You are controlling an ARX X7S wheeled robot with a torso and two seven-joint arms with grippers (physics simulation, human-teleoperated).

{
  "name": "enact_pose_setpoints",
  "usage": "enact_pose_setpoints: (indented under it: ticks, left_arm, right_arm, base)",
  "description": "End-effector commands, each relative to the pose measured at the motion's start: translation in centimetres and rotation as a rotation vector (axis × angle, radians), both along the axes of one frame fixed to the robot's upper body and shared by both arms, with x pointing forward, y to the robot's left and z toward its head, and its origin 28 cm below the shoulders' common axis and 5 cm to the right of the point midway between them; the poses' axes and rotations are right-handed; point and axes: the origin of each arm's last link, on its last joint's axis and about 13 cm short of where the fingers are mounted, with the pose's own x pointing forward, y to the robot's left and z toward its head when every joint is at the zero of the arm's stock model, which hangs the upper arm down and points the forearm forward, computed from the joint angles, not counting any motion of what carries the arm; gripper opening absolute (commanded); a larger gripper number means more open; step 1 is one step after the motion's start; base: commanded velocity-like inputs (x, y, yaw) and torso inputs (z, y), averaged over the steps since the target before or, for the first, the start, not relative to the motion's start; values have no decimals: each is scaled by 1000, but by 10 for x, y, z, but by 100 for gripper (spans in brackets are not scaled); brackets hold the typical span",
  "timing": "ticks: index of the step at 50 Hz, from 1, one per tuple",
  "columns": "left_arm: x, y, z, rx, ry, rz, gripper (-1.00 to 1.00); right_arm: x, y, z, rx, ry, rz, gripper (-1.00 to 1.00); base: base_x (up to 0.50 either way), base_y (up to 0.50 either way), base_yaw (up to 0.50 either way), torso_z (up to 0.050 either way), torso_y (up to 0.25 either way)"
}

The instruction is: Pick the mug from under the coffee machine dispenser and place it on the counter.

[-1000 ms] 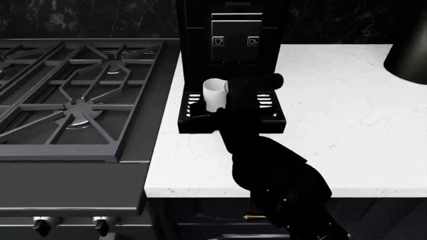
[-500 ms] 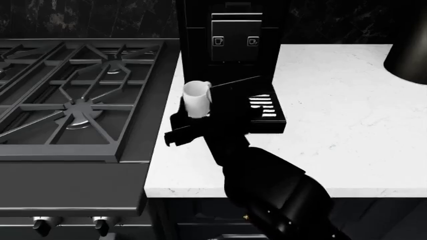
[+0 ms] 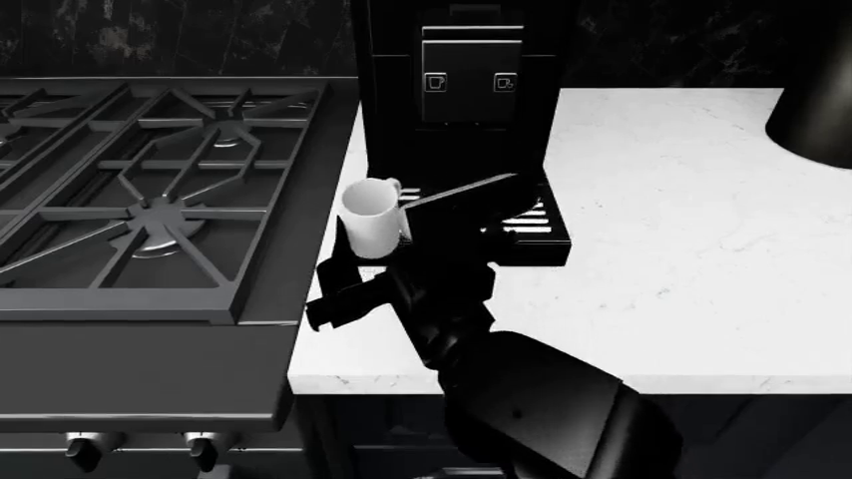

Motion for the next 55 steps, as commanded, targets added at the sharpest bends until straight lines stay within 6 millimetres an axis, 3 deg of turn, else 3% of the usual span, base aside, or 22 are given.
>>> enact_pose_setpoints:
  ticks: [1, 22, 55]
  left_arm:
    - [0, 0, 0, -2, 0, 1, 100]
    - [0, 0, -1, -4, 3, 4, 100]
    - [0, 0, -1, -5, 3, 5, 100]
  right_arm:
    - [-10, -1, -4, 0, -6, 18, -100]
    - [-20, -4, -13, 20, 33, 18, -100]
    - [-13, -1, -36, -16, 132, 14, -100]
  base:
    - [0, 0, 0, 0, 0]
    - [0, 0, 0, 0, 0]
    - [0, 0, 0, 0, 0]
